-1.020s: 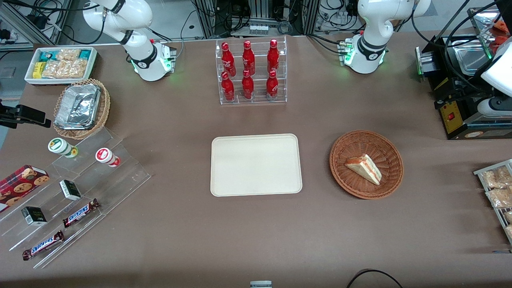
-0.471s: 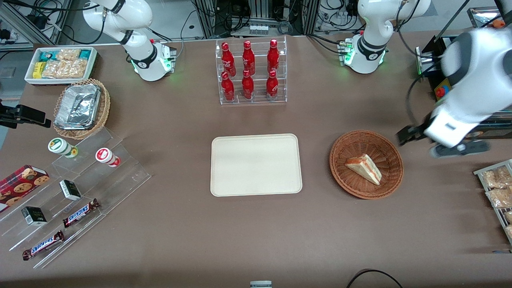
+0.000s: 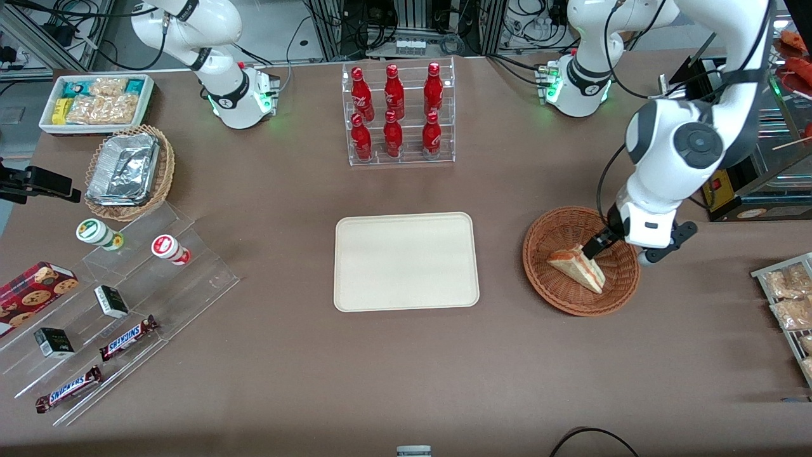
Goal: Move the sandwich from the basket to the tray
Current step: 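Move the left gripper down over the wrapped sandwich in the basket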
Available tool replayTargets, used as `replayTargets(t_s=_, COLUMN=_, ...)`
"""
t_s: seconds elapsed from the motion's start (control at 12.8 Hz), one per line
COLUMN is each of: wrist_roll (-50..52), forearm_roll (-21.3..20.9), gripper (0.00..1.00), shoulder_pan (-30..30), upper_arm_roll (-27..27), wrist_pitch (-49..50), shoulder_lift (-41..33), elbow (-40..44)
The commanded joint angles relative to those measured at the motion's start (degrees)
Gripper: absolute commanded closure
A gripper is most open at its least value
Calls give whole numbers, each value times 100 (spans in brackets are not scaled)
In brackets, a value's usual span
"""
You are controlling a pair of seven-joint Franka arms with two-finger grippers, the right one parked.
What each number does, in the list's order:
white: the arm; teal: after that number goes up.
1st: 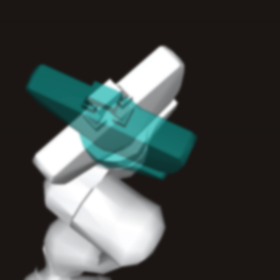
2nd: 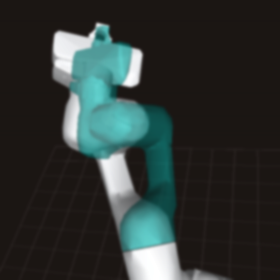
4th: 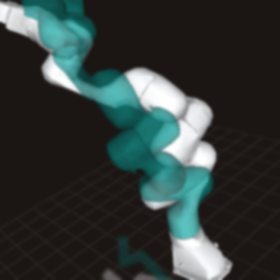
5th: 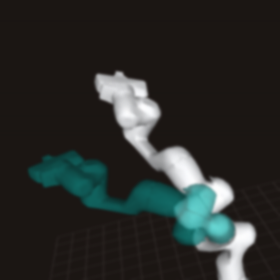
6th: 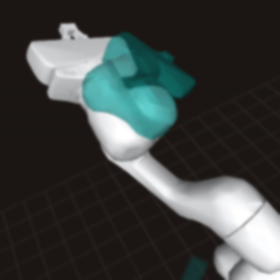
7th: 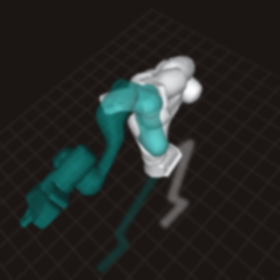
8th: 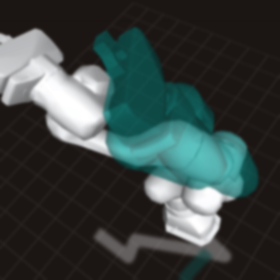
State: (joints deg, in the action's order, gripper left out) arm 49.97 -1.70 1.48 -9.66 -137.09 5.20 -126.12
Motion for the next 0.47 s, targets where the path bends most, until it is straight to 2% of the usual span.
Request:
replayTargets(t_s=0.0, wrist_roll=592, forearm_roll=-24, gripper=0, shoulder_pan=-17, upper_arm_roll=-124, wrist_pitch=-554, shoulder_lift=472, elbow=-18)
replayTargets(t_s=0.39, wrist_roll=583, forearm_roll=-112, gripper=0, shoulder_pan=-34, upper_arm_roll=-115, wrist_pitch=-696, shoulder_lift=1053, elbow=-27)
